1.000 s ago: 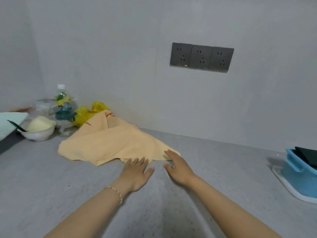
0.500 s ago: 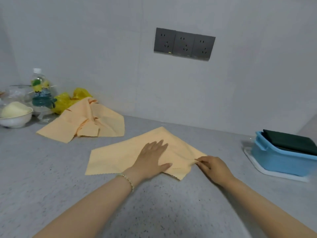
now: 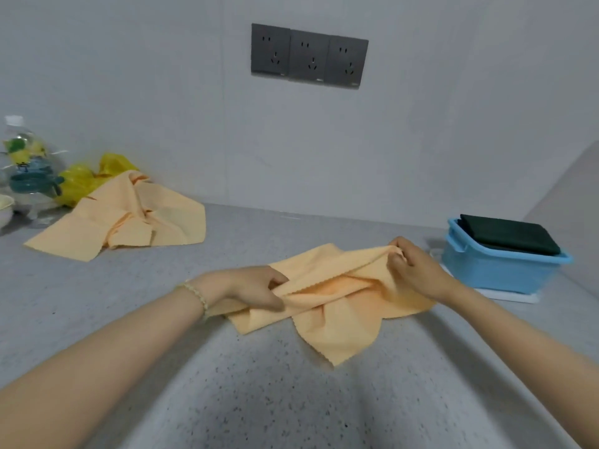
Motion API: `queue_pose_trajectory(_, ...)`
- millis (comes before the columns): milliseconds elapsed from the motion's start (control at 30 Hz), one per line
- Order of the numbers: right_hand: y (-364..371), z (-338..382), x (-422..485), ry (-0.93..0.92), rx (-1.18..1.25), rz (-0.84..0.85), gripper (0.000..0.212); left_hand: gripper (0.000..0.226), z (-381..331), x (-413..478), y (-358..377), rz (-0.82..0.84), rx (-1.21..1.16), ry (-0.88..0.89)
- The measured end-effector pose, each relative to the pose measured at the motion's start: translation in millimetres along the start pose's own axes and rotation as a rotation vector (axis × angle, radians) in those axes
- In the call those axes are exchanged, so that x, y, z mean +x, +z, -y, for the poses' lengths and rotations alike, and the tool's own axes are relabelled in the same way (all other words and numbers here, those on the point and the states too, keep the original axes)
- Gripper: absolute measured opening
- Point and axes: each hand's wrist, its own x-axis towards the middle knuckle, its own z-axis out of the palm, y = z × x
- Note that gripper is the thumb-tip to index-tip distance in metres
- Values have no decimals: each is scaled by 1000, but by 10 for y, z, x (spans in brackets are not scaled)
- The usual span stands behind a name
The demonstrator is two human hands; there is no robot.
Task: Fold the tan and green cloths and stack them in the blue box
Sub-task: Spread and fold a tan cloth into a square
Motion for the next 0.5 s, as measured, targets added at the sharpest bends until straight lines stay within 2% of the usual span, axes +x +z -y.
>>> queue_pose_trajectory(67, -81, 45, 152, 24, 34, -7, 12, 15, 15, 8, -264, 75, -79, -5)
queue_pose_trajectory(133, -189, 52, 333, 62, 68, 32, 15, 17, 41, 37, -541, 221, -172, -61)
queue_pose_trajectory(200, -311, 40, 518, 137, 93, 151, 16, 18, 63, 96, -821, 358, -248, -130)
queue_pose_trajectory(267, -390, -14, 761, 215, 108, 245, 20, 14, 72, 214, -1112, 399, -209, -215)
queue_pose_trajectory(300, -405, -51, 899, 204, 59, 235, 21, 14, 52, 293, -1248, 352, -131, -257)
queue_pose_trajectory(333, -382, -109, 1016, 175, -53, 160, 19, 18, 46, 395, -1338, 235, -14, -294)
queue_pose_trajectory(367, -357, -166, 1153, 145, -203, 30, 16, 29, 48, 554, -1426, 28, 129, -322)
queue_pose_trajectory(433, -228, -236, 1297, 134, -457, -248, 33, 52, 3, 790, -1392, -462, 363, -359)
queue_pose_trajectory(467, -140, -262, 1328, 119, -470, -318, 41, 54, -32, 893, -1301, -617, 389, -316)
queue_pose_trajectory(500, -44, -285, 1345, 98, -423, -319, 44, 53, -65, 989, -1186, -651, 345, -238)
